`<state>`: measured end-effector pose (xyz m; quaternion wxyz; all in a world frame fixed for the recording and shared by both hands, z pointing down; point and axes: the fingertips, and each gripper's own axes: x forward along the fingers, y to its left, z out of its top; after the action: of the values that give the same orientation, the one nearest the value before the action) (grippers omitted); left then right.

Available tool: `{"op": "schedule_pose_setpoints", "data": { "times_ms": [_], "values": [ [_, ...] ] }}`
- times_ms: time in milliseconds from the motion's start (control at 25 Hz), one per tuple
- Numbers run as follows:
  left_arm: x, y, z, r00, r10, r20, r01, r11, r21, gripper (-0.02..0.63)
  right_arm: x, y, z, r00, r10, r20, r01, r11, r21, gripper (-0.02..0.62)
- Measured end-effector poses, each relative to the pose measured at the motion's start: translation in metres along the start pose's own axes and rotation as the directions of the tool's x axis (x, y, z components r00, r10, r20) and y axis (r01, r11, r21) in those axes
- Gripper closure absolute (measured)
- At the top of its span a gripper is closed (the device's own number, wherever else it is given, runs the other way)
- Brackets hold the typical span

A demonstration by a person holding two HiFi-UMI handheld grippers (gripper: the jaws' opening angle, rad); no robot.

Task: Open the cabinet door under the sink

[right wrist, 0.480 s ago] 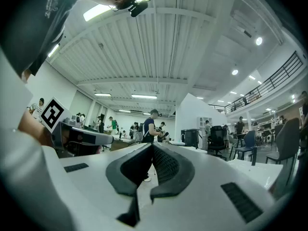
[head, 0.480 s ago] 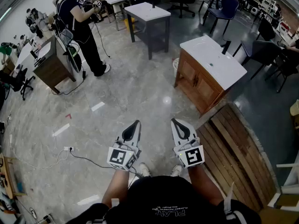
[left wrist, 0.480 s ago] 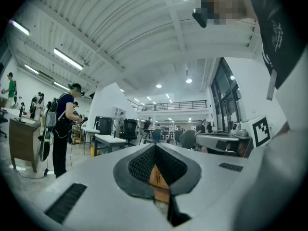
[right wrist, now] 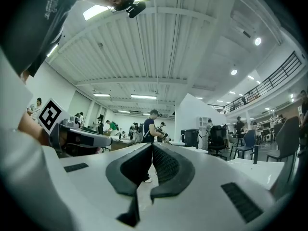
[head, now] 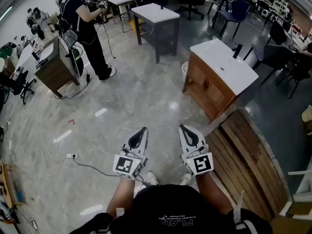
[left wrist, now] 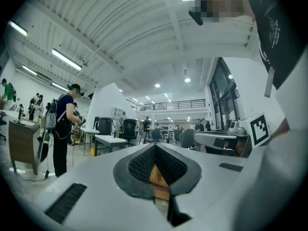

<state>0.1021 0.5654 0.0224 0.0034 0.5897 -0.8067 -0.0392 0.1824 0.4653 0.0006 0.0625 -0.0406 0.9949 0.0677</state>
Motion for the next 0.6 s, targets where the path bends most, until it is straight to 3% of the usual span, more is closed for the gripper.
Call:
{"op": "schedule_pose_setpoints", "data": {
  "times_ms": [600],
  "values": [
    [-0.016,0.051,-0.003,0.997,-0.074,0.008,0.074,0.997,-0.009,0.584,0.038,0.045,-0.01,0.999,-0.044,-0.008,0.044,0.999,-0.018,0.571]
  ]
}}
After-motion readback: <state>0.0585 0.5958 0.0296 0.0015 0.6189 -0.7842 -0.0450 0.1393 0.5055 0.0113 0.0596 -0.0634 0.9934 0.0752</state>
